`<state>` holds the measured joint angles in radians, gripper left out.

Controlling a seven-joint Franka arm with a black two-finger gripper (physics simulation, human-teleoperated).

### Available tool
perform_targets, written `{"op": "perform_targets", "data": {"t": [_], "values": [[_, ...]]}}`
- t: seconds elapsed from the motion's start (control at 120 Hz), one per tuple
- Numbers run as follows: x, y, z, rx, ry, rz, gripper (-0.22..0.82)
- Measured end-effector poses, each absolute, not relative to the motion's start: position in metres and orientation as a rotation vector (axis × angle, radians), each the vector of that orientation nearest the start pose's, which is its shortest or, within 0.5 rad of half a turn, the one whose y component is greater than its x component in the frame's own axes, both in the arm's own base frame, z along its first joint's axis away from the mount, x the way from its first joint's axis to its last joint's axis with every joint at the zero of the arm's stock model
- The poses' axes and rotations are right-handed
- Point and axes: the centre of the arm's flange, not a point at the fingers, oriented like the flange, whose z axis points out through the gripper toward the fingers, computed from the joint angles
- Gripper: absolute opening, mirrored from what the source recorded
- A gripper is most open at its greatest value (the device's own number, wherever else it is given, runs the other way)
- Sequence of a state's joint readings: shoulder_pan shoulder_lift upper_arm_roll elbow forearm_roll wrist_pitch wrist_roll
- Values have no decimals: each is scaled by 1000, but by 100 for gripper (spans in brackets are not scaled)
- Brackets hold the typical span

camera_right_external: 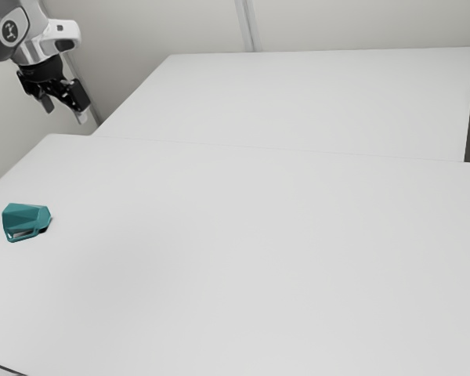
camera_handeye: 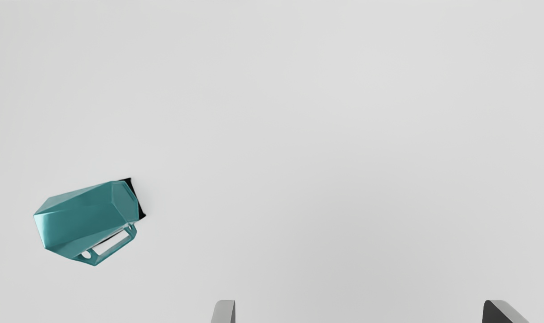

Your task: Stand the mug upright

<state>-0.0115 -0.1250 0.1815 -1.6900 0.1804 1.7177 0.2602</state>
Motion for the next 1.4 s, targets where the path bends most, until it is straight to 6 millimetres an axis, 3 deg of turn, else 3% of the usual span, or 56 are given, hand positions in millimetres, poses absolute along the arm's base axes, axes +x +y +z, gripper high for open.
{"op": "perform_targets", "data": {"t": [0.25, 0.333, 0.375, 0.483, 0.583, 0.667, 0.85, 0.983, 1.108, 1.275, 1.4], "values": [[519, 119, 651, -2946, 90, -231, 60], [507, 144, 659, -2951, 2, -249, 60], [497, 169, 654, -2976, -88, -233, 60], [451, 263, 624, -3071, -433, -169, 60], [412, 325, 598, -3129, -661, -141, 60], [393, 360, 574, -3180, -772, -110, 60], [373, 434, 513, -3296, -918, -92, 60], [343, 482, 476, -3356, -980, -133, 60], [330, 516, 442, -3420, -964, -207, 60], [330, 548, 390, -3509, -885, -309, 60], [348, 569, 366, -3553, -754, -389, 60]]}}
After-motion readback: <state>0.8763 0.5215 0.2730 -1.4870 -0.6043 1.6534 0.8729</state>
